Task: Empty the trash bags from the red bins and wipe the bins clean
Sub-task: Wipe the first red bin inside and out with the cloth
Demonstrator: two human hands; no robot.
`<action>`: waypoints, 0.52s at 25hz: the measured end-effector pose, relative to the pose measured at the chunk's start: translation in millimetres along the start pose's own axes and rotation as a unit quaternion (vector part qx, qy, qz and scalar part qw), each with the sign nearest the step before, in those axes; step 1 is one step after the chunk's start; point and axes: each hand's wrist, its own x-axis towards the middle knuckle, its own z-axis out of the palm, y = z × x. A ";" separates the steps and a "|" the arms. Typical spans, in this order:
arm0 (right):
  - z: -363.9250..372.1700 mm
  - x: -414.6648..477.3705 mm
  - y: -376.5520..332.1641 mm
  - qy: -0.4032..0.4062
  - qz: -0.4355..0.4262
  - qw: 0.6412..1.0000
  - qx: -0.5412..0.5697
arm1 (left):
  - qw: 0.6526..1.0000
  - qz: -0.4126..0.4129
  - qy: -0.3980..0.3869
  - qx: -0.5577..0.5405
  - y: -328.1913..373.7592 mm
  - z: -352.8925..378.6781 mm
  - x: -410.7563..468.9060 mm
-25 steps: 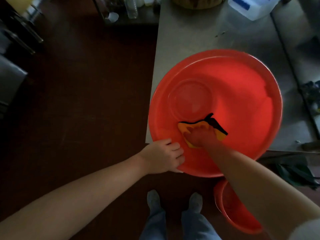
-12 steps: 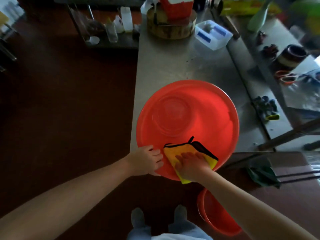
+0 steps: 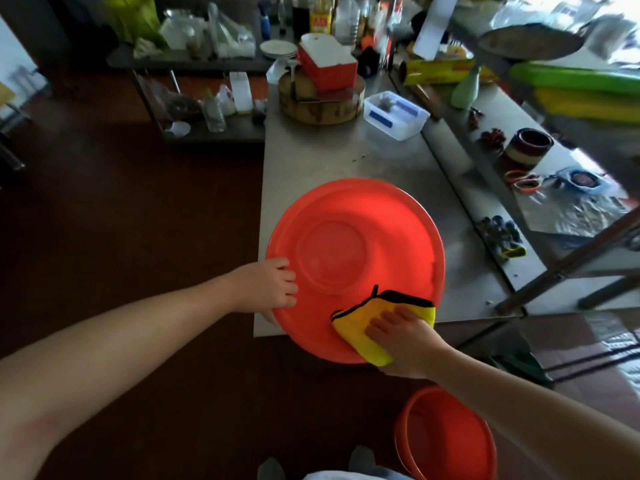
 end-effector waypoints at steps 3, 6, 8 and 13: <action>-3.9 2.9 2.1 0.011 -0.001 0.999 -0.039 | 0.997 -0.032 -0.066 0.015 -8.4 -5.2 -4.4; -3.4 7.5 -9.8 0.018 -0.003 0.999 -0.039 | 0.989 -0.094 -0.117 0.010 33.1 4.5 10.0; -3.0 10.0 -16.0 0.034 0.007 0.999 -0.028 | 0.979 -0.146 -0.137 -0.049 76.9 13.2 32.0; -1.7 16.5 -18.1 0.020 0.041 0.999 0.010 | 0.968 -0.208 -0.089 -0.105 133.3 23.7 69.0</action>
